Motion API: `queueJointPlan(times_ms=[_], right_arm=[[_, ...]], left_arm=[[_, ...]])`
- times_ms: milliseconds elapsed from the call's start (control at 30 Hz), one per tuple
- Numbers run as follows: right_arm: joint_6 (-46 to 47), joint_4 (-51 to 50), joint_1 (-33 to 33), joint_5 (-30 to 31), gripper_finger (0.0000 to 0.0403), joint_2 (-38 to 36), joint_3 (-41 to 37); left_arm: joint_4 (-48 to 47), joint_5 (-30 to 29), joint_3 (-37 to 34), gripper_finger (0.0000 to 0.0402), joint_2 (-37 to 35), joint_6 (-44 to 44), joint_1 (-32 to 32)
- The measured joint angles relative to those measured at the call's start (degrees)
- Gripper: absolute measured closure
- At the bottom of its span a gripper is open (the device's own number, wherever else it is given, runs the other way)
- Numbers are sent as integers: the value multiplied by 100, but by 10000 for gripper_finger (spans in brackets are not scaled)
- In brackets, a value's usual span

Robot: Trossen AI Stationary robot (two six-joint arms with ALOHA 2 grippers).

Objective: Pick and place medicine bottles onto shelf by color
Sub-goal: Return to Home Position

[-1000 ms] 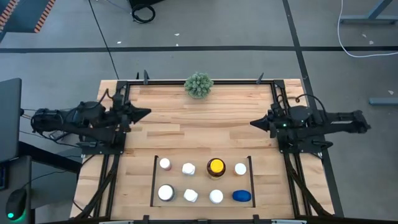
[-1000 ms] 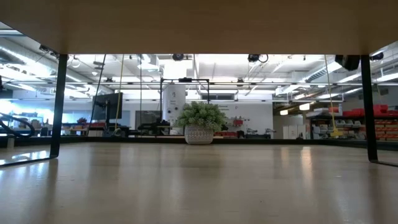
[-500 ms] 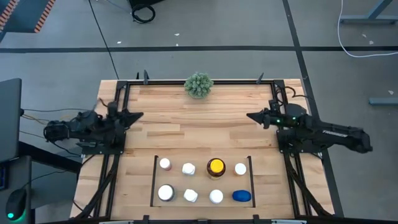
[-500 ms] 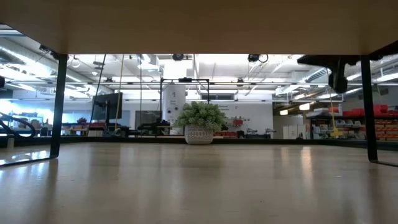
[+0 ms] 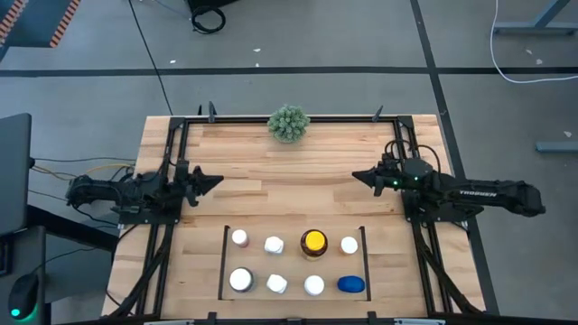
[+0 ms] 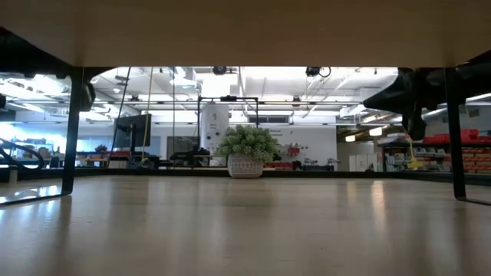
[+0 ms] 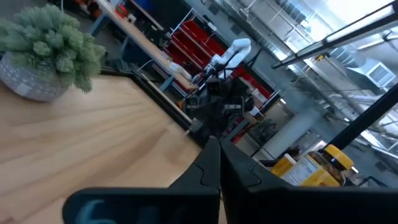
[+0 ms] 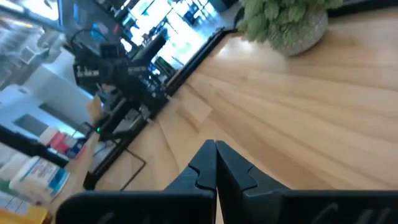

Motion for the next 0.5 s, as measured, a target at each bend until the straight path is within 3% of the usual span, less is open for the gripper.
queueJointPlan(times_ms=[233,333,500], right_arm=[[-325,749,372,360,399,95,0],[-805,863,375,9,394,94,4],[-2590,536,376,-304,388,230,2]], left_arm=[[-74,-1,0,398,-15,386,-4],[-233,13,0,385,-11,1243,-1],[-268,7,2,368,71,3520,-1]])
